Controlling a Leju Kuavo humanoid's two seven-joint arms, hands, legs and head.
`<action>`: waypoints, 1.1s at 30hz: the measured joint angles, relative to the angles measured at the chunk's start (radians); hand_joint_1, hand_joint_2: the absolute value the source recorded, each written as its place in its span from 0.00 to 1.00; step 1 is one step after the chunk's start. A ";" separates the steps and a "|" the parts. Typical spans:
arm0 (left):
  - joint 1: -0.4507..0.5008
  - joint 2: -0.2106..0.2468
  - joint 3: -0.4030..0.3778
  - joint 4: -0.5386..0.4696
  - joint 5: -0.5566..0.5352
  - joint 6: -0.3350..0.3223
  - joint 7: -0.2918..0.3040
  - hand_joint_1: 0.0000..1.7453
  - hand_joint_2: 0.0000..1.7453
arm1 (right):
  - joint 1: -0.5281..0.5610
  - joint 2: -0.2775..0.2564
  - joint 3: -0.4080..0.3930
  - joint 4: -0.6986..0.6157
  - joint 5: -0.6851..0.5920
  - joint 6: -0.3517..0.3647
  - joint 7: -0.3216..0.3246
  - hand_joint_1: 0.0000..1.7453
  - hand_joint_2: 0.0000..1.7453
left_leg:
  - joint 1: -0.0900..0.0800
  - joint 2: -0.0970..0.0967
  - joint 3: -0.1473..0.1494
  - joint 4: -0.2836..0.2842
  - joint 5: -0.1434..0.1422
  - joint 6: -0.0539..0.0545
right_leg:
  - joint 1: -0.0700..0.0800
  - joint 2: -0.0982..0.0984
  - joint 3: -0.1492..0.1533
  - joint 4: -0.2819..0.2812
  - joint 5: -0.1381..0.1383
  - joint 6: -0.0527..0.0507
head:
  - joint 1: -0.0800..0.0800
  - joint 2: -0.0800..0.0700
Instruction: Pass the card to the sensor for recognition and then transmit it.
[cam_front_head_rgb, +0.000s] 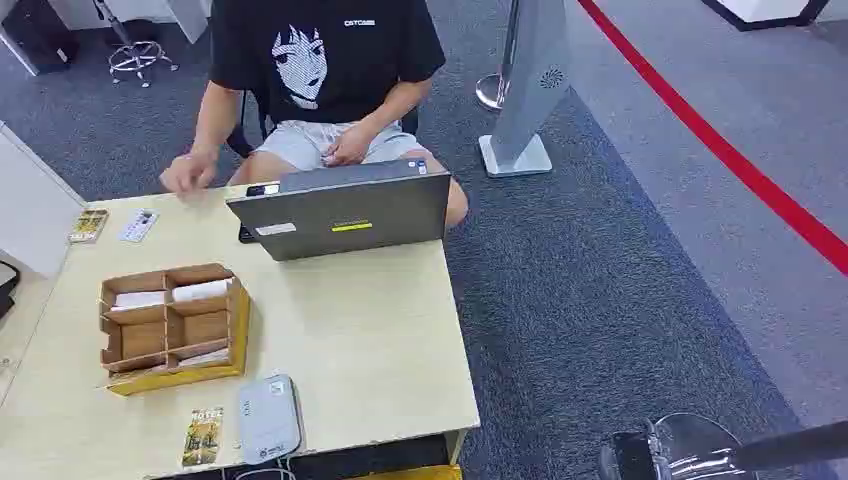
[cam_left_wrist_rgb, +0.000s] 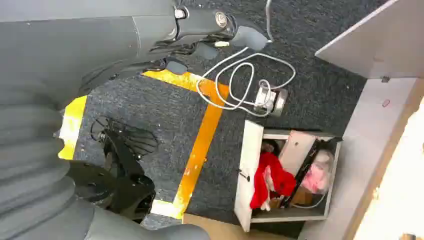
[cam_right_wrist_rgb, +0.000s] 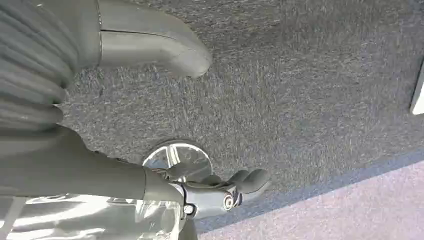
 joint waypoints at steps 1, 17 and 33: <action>0.001 0.000 0.000 -0.003 0.008 0.009 -0.002 0.00 1.00 | 0.000 0.000 0.000 0.000 -0.001 -0.001 0.001 0.00 1.00 | 0.000 0.000 0.000 0.000 0.000 0.000 | 0.000 0.000 0.000 0.000 0.000 0.000 | 0.000 0.000; 0.101 0.000 -0.031 -0.273 0.210 0.488 -0.136 0.00 1.00 | 0.023 0.002 -0.006 -0.008 -0.032 -0.072 0.008 0.00 1.00 | 0.000 0.000 0.000 0.000 0.000 0.000 | 0.000 0.000 0.000 0.000 0.000 0.000 | 0.000 0.000; 0.092 0.006 0.021 -0.613 0.095 0.212 -0.460 0.00 1.00 | -0.049 -0.003 -0.124 0.075 0.108 -0.068 -0.109 0.00 1.00 | 0.000 -0.003 0.000 0.000 0.001 0.000 | 0.000 -0.003 0.002 0.000 0.000 0.000 | -0.001 0.000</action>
